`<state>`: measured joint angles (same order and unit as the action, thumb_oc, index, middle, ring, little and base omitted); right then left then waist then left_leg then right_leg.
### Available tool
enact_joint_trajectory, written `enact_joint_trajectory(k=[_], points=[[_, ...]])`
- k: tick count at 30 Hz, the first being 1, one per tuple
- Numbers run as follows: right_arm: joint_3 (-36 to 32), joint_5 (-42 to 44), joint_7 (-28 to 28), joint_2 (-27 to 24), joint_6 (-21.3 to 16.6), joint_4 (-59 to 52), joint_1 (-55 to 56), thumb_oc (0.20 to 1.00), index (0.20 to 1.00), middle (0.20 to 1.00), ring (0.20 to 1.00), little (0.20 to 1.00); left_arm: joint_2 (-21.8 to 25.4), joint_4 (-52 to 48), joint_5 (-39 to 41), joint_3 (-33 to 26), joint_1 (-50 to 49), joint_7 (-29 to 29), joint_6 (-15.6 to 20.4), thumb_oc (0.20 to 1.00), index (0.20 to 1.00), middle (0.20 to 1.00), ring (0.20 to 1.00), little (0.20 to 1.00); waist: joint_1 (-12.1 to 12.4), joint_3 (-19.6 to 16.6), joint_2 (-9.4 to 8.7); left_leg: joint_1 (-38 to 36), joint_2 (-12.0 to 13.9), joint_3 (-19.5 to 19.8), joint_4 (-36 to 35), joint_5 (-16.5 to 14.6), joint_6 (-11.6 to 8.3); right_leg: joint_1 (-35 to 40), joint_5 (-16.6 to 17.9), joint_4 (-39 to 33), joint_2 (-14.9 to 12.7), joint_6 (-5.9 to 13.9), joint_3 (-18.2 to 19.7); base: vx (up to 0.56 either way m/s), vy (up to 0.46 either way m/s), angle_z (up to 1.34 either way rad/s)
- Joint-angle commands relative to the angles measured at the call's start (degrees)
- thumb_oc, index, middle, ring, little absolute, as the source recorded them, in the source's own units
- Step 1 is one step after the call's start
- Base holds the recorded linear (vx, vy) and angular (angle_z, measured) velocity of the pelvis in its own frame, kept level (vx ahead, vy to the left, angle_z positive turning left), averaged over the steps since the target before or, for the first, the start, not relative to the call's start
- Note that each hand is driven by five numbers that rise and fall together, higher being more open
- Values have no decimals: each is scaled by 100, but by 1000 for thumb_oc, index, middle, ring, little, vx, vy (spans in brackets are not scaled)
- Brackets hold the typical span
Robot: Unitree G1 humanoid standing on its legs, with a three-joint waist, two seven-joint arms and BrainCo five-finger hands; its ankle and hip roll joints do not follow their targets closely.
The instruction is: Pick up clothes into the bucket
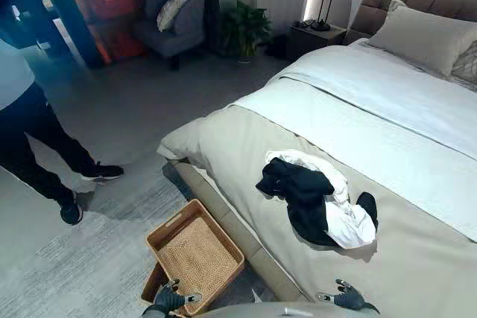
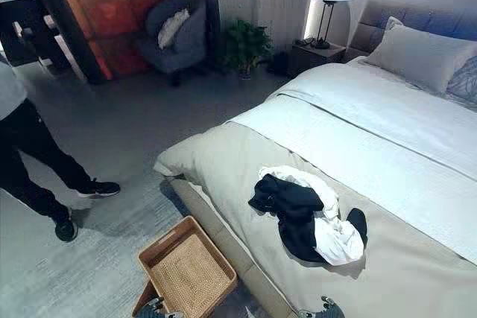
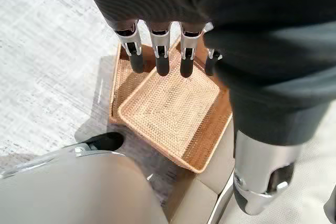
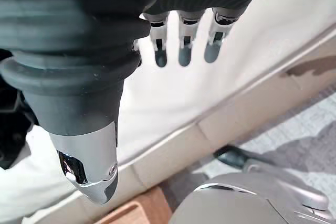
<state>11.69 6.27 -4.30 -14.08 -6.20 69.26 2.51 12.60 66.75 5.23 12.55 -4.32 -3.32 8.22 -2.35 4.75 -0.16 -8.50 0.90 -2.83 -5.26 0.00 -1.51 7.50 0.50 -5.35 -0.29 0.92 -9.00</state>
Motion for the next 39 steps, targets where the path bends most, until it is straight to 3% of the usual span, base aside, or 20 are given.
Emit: enact_joint_trajectory(k=[1, 21, 28, 30, 31, 36, 39], points=[[38, 17, -45, 58, -30, 249, -420, 1000, 1000, 1000, 1000, 1000, -103, 313, -9, 146, 536, 86, 123, 1000, 1000, 1000, 1000, 1000, -86, 160, -177, -172, 215, -156, 44, -121, -276, 215, -106, 35, -488, 669, 27, -74, -162, -20], [-34, 382, -98, 146, -137, -16, -473, 1000, 1000, 1000, 1000, 1000, -138, 411, -10, 139, 463, 5, 116, 1000, 1000, 1000, 1000, 1000, -60, 122, -187, -245, 223, -153, 26, -147, -280, 303, -150, 35, -485, 670, -27, 0, 0, 0], [186, 113, -117, -288, -444, -2190, -439, 1000, 1000, 1000, 1000, 1000, -72, 143, -92, 184, 380, -42, 221, 1000, 1000, 1000, 1000, 1000, -60, 176, -211, -217, 221, -182, 26, -133, -284, 262, -119, 35, -486, 692, -10, 0, 0, 0], [171, 71, -132, -371, -474, -2361, -449, 1000, 1000, 1000, 1000, 1000, -70, 163, -112, 191, 390, -41, 233, 1000, 1000, 1000, 1000, 1000, -61, 179, -214, -210, 218, -185, 26, -131, -284, 259, -116, 35, -490, 698, -14, 0, 0, 0], [115, -40, -130, -573, -517, -2962, -465, 1000, 1000, 1000, 1000, 1000, -70, 168, -109, 193, 390, -37, 248, 1000, 1000, 1000, 1000, 1000, -64, 185, -224, -193, 215, -195, 26, -126, -285, 241, -106, 35, -495, 707, -19, 0, 0, 0], [-155, -302, -244, -901, -595, -3883, -469, 1000, 1000, 1000, 1000, 1000, -74, 107, -136, 199, 393, -48, 279, 1000, 1000, 1000, 1000, 1000, -70, 203, -229, -174, 214, -193, 26, -128, -279, 227, -96, 35, -514, 725, -30, 0, 0, 0], [-686, -538, -865, -1085, -690, -4163, -661, 1000, 1000, 1000, 1000, 1000, -60, 7, -138, 217, 391, -119, 312, 1000, 1000, 1000, 1000, 1000, -55, 251, -206, -115, 214, -174, 26, -118, -269, 181, -77, 35, -540, 747, -56, 0, 0, 0]])
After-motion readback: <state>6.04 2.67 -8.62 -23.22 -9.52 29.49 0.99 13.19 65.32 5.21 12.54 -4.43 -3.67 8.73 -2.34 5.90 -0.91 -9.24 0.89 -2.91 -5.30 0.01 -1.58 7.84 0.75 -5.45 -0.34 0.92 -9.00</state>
